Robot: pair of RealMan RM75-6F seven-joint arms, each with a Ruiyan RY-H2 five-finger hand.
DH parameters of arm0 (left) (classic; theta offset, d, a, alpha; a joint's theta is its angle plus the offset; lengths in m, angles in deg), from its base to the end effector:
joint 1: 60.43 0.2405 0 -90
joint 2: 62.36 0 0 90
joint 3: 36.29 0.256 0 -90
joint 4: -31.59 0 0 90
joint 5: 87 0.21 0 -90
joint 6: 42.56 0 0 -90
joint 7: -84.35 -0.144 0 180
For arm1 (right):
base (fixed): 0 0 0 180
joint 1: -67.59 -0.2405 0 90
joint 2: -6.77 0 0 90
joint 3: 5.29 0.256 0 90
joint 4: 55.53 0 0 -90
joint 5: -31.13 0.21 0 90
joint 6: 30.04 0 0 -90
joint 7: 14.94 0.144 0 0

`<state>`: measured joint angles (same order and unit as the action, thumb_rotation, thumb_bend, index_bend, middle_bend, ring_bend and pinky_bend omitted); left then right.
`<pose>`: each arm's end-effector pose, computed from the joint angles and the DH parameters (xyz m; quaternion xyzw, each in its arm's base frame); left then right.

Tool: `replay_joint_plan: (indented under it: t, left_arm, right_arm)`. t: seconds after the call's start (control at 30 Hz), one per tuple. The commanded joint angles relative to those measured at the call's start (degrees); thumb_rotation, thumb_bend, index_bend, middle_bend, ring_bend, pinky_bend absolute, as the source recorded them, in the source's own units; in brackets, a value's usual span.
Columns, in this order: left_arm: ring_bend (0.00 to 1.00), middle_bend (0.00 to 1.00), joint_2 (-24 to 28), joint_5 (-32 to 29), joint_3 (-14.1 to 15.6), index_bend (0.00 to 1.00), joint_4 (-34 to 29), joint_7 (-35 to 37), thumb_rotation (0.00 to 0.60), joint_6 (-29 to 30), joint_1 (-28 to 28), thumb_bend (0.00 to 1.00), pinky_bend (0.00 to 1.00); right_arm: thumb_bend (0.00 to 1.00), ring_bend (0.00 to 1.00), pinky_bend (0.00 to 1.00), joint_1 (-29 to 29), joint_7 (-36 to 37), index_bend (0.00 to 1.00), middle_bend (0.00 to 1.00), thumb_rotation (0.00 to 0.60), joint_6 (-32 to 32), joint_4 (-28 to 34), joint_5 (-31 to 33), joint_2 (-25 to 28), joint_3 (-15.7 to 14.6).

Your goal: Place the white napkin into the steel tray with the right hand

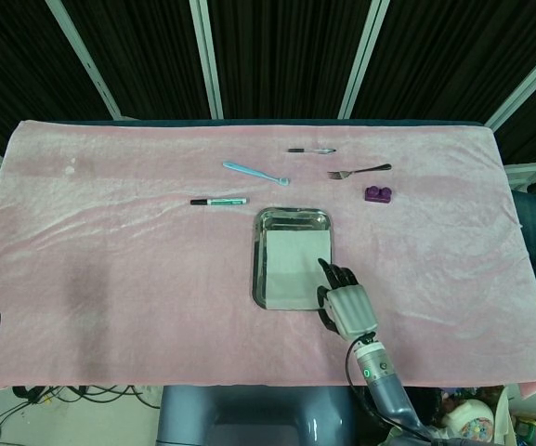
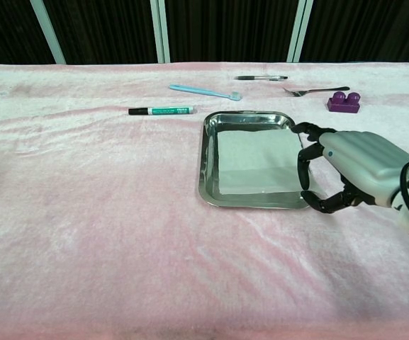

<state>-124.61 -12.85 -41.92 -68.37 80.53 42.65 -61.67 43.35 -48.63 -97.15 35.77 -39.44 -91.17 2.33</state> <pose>-0.3214 0.1665 0.1732 -0.5054 -0.4482 -0.3556 0.6460 -0.1689 -0.2509 -0.0457 0.7038 -0.4031 0.3631 0.4587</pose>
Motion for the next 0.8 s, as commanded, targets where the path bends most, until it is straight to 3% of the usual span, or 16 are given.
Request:
replay_joint_plan:
  t: [0.03,0.3,0.8]
  left_arm:
    - [0.0,0.05,0.03,-0.02,-0.02,0.15,0.0,0.06,0.6,0.01,0.01,0.4,0.0]
    - [0.0,0.05,0.11,0.03,0.0,0.15,0.03,0.25,0.6,-0.04,0.02,0.4,0.0]
    - [0.0,0.05,0.21,0.0,0.0,0.15,0.02,0.39,0.6,-0.06,0.04,0.4,0.0]
  right_arm:
    - [0.44,0.13,0.15,-0.72,-1.26,0.79,0.05,0.6,0.27,0.47,1.22,-0.57,0.56]
    - [0.44,0.13,0.15,-2.29,-4.85,0.79,0.05,0.6,0.24,0.6,4.72,-2.09,1.8]
    - [0.44,0.13,0.15,-3.89,-3.59,0.79,0.06,0.6,0.61,-1.68,6.9,-1.8,2.55]
